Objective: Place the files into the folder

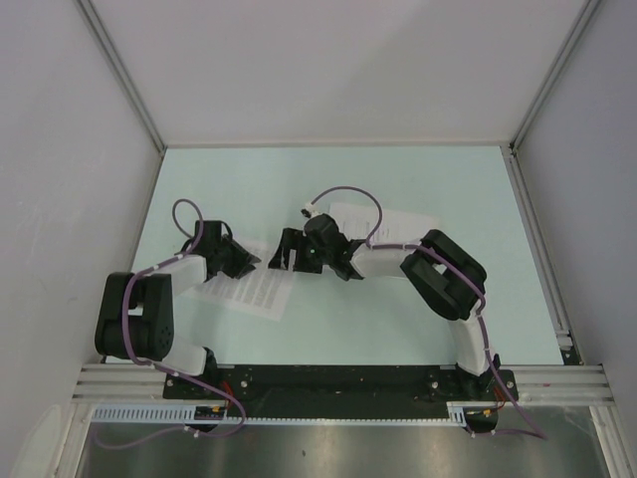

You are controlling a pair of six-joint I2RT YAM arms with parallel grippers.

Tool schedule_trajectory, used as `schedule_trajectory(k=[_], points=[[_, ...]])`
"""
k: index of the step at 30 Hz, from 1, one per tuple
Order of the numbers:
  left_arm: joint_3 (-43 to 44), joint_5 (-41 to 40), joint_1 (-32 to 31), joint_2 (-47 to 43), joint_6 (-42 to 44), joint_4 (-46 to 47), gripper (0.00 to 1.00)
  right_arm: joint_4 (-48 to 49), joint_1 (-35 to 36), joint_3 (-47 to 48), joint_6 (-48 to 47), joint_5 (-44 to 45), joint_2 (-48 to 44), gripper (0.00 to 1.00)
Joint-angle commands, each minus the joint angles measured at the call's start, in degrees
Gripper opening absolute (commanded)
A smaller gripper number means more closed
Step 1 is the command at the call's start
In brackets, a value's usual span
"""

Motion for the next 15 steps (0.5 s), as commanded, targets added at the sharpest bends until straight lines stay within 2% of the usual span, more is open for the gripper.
schedule_trajectory(k=[1, 6, 11, 15], points=[[-0.45, 0.95, -0.16, 0.29, 2.99, -4.05, 0.34, -4.76, -1.96, 2.55, -15.94, 3.18, -4.22, 0.92], [-0.09, 0.95, -0.16, -1.3, 3.26, -4.49, 0.33, -9.77, -4.25, 8.08, -24.65, 3.27, -0.28, 0.96], [0.0, 0.87, -0.16, -0.77, 2.91, -4.84, 0.33, -13.82, -4.25, 15.02, -26.42, 1.95, 5.0, 0.96], [-0.27, 0.6, -0.16, -0.51, 2.38, -4.23, 0.34, -17.16, -2.5, 15.39, -26.69, 3.62, 5.8, 0.94]])
